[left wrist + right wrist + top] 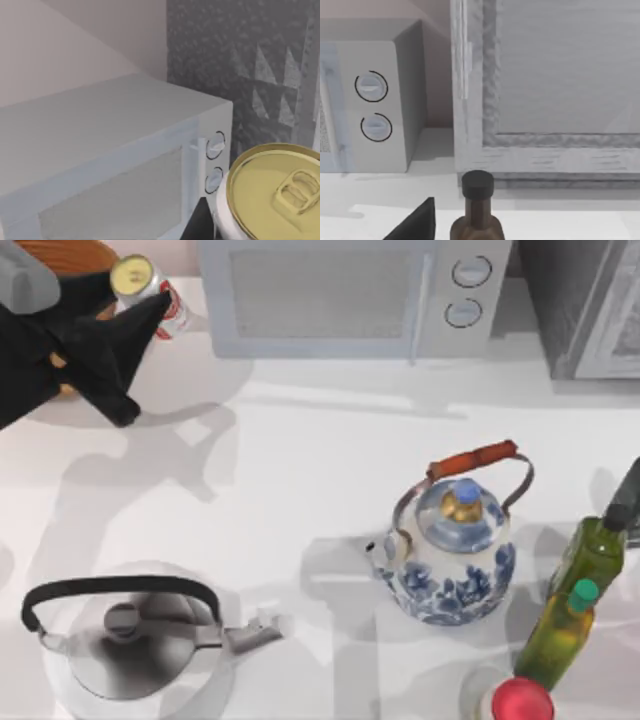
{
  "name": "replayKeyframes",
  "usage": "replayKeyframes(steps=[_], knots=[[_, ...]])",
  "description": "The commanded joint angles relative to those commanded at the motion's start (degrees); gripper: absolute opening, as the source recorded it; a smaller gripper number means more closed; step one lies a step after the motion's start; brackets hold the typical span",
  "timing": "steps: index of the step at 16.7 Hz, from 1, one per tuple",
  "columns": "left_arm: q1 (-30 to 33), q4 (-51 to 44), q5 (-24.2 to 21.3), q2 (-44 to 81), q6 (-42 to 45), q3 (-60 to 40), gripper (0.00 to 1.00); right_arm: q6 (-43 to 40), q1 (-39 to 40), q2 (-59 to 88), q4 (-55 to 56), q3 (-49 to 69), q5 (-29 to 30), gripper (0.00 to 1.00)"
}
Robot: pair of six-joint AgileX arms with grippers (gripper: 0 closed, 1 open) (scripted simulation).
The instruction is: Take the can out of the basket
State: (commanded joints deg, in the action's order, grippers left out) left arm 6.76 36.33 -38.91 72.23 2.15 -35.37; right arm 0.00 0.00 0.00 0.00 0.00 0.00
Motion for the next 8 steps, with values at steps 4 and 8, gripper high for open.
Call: replayKeyframes(steps=[4,8], knots=[[2.5,11.8,-12.4,22.6,0.2,-10.1,0.00,0.0,0.0,0.0,0.0,0.0,0.0,1.00],[4.8,22.7,-23.6,43.5,0.3,-19.3,0.00,0.0,0.0,0.0,0.0,0.0,0.0,1.00]])
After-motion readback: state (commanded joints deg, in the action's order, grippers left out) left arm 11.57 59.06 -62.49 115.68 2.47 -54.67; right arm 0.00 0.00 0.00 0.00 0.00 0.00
